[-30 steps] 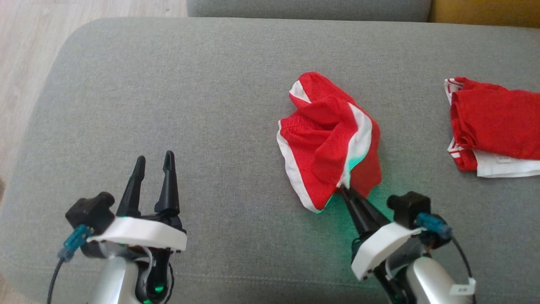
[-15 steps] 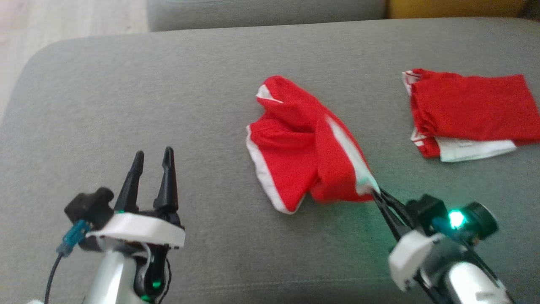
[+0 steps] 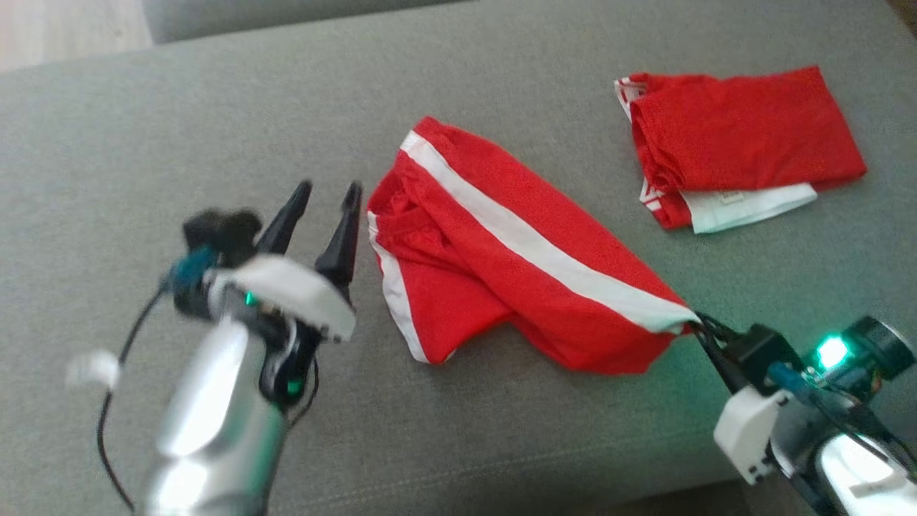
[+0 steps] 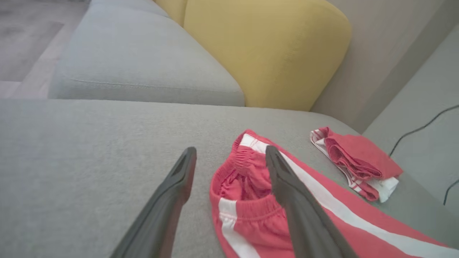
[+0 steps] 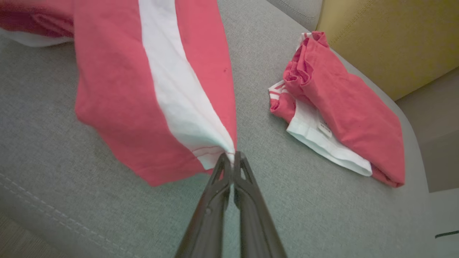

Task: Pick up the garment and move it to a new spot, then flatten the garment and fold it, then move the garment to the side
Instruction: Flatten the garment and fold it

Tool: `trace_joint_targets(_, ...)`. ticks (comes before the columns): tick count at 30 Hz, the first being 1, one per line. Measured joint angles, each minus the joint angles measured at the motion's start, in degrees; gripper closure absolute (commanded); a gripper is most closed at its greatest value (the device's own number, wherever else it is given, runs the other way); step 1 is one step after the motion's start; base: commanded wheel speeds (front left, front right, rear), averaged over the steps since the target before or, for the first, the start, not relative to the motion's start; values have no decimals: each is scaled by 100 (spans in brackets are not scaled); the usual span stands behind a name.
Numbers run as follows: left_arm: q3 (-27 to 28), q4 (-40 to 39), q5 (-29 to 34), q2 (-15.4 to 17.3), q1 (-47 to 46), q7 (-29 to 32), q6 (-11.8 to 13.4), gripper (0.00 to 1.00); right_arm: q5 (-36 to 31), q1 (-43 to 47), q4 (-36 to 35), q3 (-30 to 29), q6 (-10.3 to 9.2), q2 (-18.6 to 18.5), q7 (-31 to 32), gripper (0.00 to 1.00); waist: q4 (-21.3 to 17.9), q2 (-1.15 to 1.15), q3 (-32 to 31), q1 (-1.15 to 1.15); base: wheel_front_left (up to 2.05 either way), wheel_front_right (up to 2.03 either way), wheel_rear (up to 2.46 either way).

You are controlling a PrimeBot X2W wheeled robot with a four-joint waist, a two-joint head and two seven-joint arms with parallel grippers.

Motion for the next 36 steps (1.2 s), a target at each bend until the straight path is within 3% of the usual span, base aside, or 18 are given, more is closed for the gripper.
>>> trace_joint_targets(6,-387,369,-541,298,-1070,971,-96,0,-88,-376,215,219,0,335,-157,100,-190,0,382,1,0,0,0)
trace_joint_targets(14,-1390,261,-2337,1368,-2141,3010,-97,0,-182,-832,636,453,0,625,-401,100,-537,0,659,2,0,0,0)
trace_joint_targets(19,-1919,313,-2917,1908,-2486,3689,-97,0,-203,-1006,861,536,0,773,-580,100,-716,0,743,0,0,0,0)
trace_joint_targets(27,-2836,249,-3308,2356,-2798,3765,-97,0,-254,-1189,1067,604,0,928,-701,100,-945,0,921,0,0,0,0)
trace_joint_targets(36,-3498,461,-3713,2593,-3217,3466,-97,0,-255,-1234,1240,623,0,1045,-804,100,-1086,0,1008,0,0,0,0)
